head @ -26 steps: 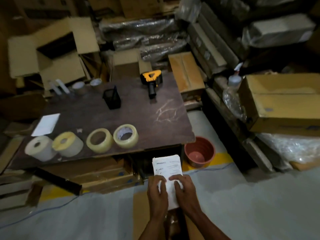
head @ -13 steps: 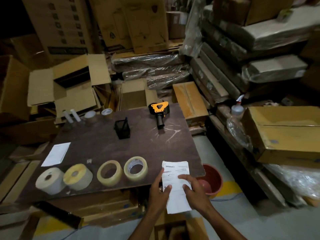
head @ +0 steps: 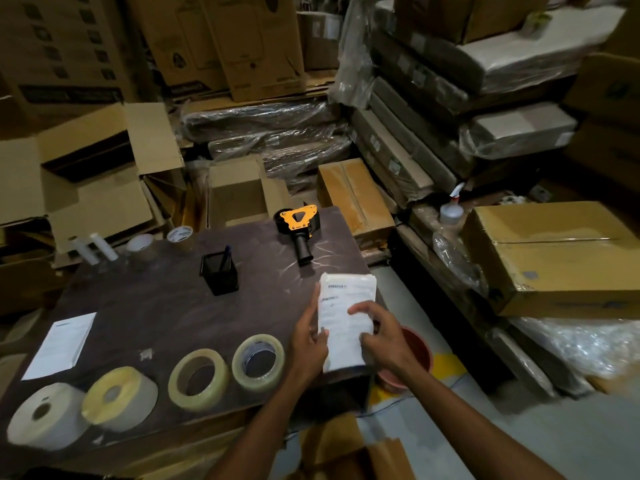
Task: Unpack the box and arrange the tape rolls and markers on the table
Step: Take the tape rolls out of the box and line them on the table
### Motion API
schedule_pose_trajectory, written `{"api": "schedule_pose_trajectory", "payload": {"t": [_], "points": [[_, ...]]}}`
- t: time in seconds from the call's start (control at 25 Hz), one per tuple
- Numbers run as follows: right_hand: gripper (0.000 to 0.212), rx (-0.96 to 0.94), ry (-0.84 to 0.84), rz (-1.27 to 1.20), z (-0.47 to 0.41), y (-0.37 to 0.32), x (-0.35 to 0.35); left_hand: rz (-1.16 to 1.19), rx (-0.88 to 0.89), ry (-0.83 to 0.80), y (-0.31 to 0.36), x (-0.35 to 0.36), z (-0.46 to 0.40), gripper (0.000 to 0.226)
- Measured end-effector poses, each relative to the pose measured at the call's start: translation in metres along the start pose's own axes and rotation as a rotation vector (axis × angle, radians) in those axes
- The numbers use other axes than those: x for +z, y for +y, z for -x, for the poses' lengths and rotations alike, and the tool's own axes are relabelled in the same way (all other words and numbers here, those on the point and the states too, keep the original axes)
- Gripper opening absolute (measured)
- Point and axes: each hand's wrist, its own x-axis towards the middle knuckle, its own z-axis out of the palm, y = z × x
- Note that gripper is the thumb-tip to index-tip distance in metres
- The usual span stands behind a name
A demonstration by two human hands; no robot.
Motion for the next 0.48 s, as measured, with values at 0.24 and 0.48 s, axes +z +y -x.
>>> {"api": "schedule_pose_trajectory", "payload": {"t": [0.24, 0.48], "points": [[0.023, -0.332, 0.175, 0.354, -0.023, 0.018, 0.029, -0.105, 0.115, 0.217, -0.017, 0.004, -0.02, 0.078], [0.036, -0.183, -0.02, 0.406, -0.004, 0.081, 0.044, -0.115, -0.177, 0.167, -0.076, 0.013, 0.0, 0.061]]}}
